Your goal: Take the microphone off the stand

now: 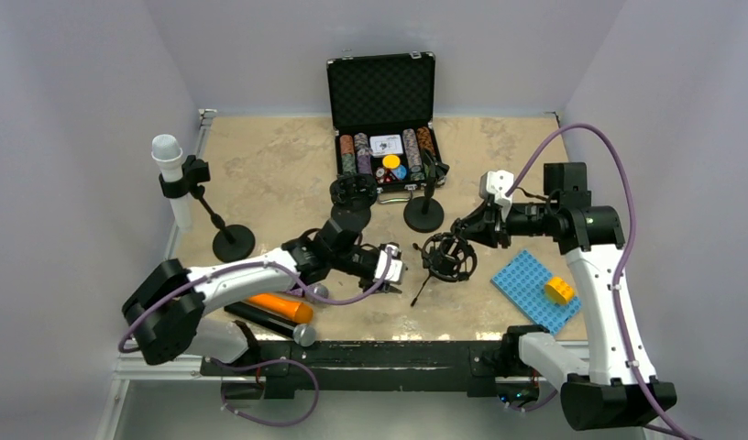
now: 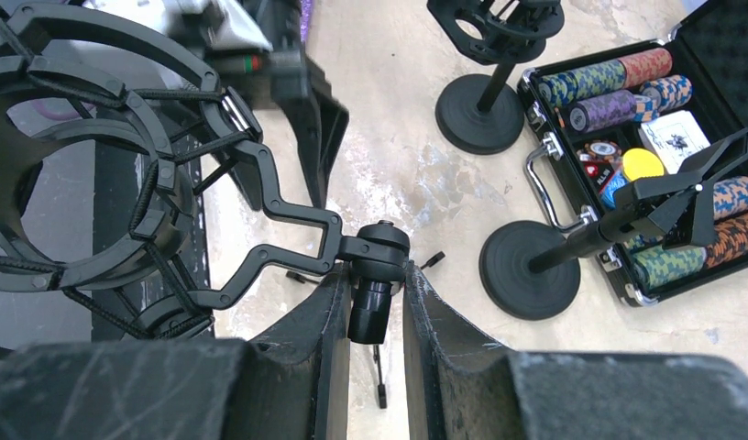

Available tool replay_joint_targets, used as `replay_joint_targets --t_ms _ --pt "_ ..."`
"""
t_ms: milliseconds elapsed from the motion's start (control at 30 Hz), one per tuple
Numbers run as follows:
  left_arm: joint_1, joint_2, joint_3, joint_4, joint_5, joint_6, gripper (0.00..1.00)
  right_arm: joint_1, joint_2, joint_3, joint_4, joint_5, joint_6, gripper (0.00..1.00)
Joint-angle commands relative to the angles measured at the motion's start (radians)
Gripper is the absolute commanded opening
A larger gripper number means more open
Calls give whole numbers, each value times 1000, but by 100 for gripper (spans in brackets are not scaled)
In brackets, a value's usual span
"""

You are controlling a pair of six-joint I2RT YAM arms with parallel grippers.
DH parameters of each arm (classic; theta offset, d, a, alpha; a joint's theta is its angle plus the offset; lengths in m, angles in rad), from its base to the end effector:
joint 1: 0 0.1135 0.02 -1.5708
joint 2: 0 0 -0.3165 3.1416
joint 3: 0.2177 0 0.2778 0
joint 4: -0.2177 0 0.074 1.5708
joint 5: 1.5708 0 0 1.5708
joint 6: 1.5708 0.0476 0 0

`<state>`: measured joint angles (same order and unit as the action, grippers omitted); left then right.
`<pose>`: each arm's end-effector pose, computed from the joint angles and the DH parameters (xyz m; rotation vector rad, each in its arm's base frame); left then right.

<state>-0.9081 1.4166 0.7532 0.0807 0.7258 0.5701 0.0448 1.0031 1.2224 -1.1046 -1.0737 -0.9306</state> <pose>0.1680 -0.2666 0.2462 1.7299 1.2612 -0.9751 0.1607 0.0491 0.4231 -1.3030 1.5566 0.7641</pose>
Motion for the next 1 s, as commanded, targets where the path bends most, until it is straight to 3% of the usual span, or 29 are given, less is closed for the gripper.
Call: replay_joint_targets --t_ms 0,333,567,767,967 --pt "42 -131 -21 -71 -39 17 56 -1 35 -26 7 36 -46 0" --pt "135 -416 -43 -323 -136 104 57 80 88 -97 26 164 -77 0" --pt "138 -550 -4 -474 -175 76 57 111 90 -141 81 209 -46 0" --pt "138 -590 29 -538 -173 89 57 109 76 -151 52 293 -62 43" --pt "138 -591 60 -561 -146 93 58 90 55 -132 -46 408 -142 75"
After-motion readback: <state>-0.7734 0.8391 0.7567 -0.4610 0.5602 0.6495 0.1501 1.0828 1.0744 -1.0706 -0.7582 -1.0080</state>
